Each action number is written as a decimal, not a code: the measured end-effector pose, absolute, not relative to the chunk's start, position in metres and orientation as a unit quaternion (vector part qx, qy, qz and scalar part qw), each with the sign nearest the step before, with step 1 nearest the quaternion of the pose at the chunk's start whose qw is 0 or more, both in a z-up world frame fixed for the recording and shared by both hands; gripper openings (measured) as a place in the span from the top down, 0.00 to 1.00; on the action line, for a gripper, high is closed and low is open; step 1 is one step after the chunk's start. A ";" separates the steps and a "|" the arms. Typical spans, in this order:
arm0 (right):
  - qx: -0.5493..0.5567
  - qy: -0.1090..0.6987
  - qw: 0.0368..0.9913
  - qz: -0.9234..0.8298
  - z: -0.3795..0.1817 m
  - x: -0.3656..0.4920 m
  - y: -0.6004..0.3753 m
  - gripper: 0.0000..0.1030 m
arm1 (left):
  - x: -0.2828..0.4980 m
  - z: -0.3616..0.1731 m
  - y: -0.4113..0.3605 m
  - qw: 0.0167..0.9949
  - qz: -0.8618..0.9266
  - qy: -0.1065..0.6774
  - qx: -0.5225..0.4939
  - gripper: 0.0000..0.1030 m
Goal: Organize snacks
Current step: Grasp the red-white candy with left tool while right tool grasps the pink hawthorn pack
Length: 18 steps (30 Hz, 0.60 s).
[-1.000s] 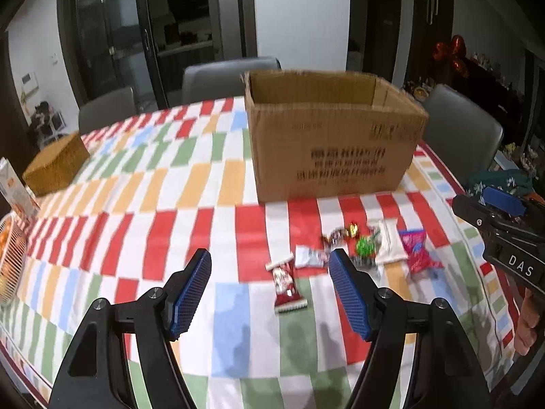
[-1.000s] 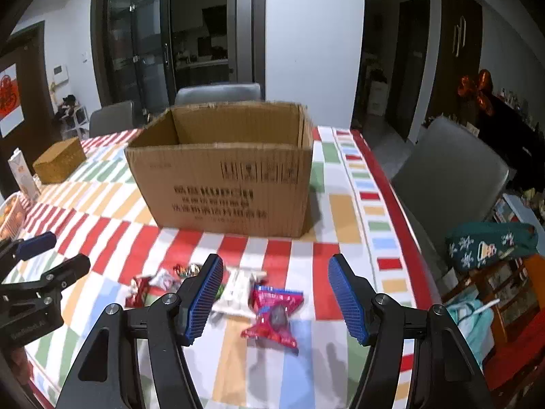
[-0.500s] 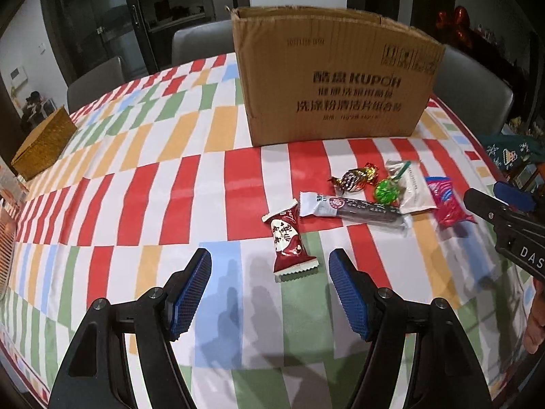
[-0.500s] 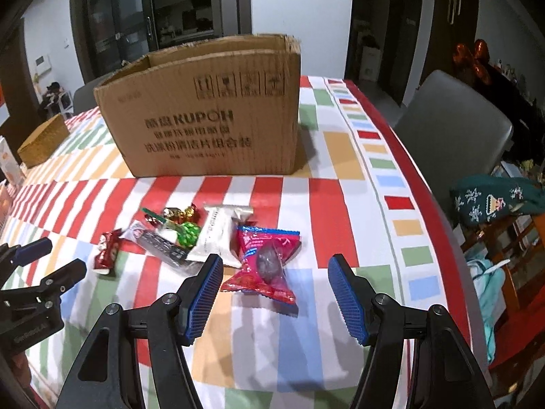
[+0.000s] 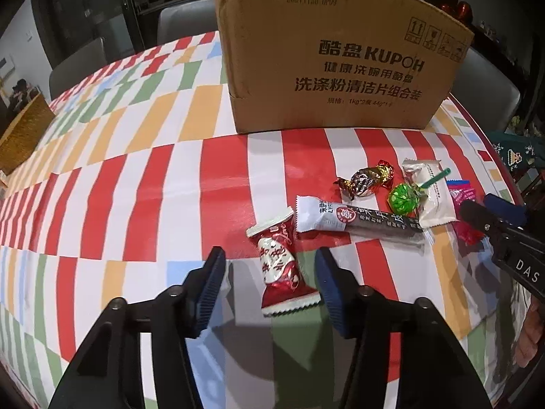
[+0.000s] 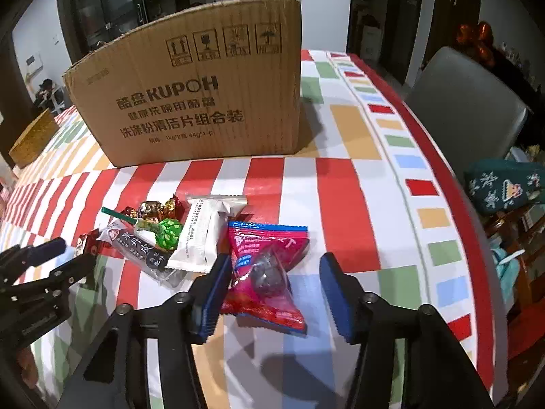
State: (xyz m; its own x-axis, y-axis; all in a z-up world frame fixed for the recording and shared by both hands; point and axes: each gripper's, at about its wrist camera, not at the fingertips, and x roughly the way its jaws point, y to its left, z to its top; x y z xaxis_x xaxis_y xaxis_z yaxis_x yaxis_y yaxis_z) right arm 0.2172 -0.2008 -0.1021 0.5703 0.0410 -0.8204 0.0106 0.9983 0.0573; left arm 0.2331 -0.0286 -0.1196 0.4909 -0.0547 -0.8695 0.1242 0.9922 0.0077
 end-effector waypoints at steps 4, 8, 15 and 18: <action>0.035 0.473 0.880 0.016 -0.109 0.223 -0.200 0.56 | 0.239 -0.124 -0.030 0.858 -0.057 0.510 0.024 0.63; 0.037 0.479 0.877 0.024 -0.113 0.226 -0.199 0.63 | 0.241 -0.127 -0.029 0.856 -0.060 0.513 0.018 0.75; 0.040 0.468 0.882 0.025 -0.110 0.218 -0.199 0.67 | 0.237 -0.126 -0.025 0.857 -0.067 0.510 0.018 0.78; 0.039 0.459 0.887 0.027 -0.103 0.211 -0.198 0.67 | 0.228 -0.118 -0.025 0.862 -0.073 0.502 0.015 0.78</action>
